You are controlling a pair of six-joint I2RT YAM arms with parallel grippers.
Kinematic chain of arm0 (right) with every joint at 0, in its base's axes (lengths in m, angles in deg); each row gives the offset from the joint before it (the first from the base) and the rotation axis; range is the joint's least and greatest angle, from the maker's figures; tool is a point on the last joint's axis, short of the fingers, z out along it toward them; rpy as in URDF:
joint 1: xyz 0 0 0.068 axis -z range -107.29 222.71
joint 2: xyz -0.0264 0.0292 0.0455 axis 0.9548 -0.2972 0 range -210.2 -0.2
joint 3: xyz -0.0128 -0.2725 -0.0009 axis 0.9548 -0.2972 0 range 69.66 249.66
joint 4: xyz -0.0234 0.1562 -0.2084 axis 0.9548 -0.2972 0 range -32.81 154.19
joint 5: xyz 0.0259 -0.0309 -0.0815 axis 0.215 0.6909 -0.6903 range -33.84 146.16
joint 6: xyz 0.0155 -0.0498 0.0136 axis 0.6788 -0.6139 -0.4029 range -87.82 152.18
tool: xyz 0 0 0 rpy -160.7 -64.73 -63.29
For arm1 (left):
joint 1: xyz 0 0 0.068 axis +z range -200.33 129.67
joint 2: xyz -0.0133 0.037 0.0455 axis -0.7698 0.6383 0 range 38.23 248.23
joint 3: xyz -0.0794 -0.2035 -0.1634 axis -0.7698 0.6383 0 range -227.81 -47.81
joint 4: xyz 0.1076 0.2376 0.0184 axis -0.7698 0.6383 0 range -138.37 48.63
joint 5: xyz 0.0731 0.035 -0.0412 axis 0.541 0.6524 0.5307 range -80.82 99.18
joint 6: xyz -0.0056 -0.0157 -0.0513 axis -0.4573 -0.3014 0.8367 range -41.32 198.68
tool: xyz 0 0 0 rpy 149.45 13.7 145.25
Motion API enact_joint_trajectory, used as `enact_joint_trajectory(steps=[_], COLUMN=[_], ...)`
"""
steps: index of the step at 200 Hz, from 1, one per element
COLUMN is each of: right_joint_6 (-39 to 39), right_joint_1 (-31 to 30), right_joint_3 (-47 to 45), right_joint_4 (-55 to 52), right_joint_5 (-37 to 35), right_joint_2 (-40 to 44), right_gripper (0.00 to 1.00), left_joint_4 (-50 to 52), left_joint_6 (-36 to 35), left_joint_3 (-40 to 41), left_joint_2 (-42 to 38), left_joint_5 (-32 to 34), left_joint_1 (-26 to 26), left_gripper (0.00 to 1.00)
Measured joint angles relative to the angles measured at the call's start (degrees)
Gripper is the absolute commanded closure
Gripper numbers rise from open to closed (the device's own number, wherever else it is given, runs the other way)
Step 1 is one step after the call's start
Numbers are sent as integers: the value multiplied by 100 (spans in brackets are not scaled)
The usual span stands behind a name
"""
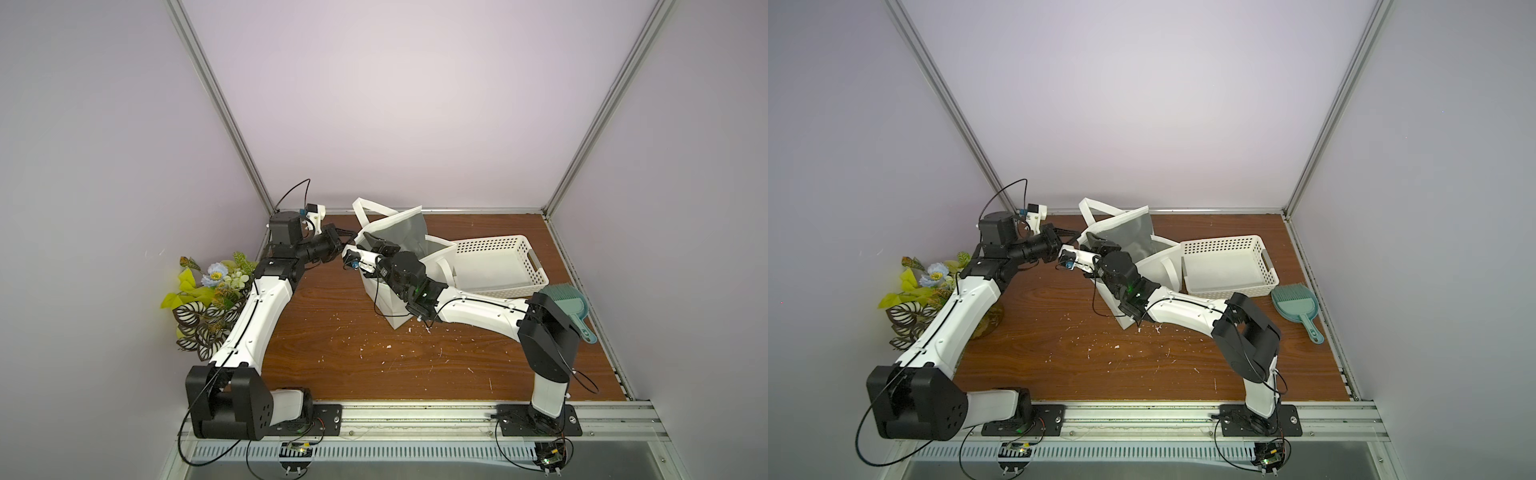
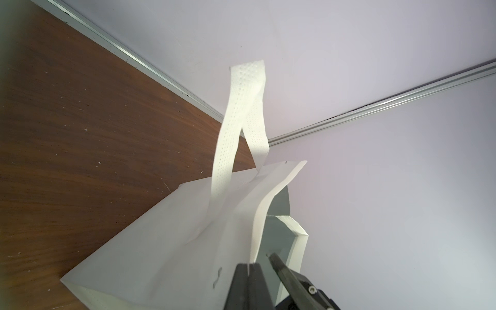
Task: Place the ice pack in the delivery bag
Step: Tear off the adhesive seal from the delivery bag.
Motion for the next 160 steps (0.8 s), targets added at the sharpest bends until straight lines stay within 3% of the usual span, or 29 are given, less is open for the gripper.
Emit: enact_joint_trajectory(steps=[160], right_joint_6=[-63], right_joint_1=[-111], right_joint_3=[-243], right_joint_4=[514], right_joint_5=[-13], right_joint_2=[-66], right_gripper=[60], left_joint_4=[-59], left_joint_6=[20], left_joint_3=[24], left_joint_2=[0], left_joint_5=[2], left_joint_1=[2], left_gripper=[100])
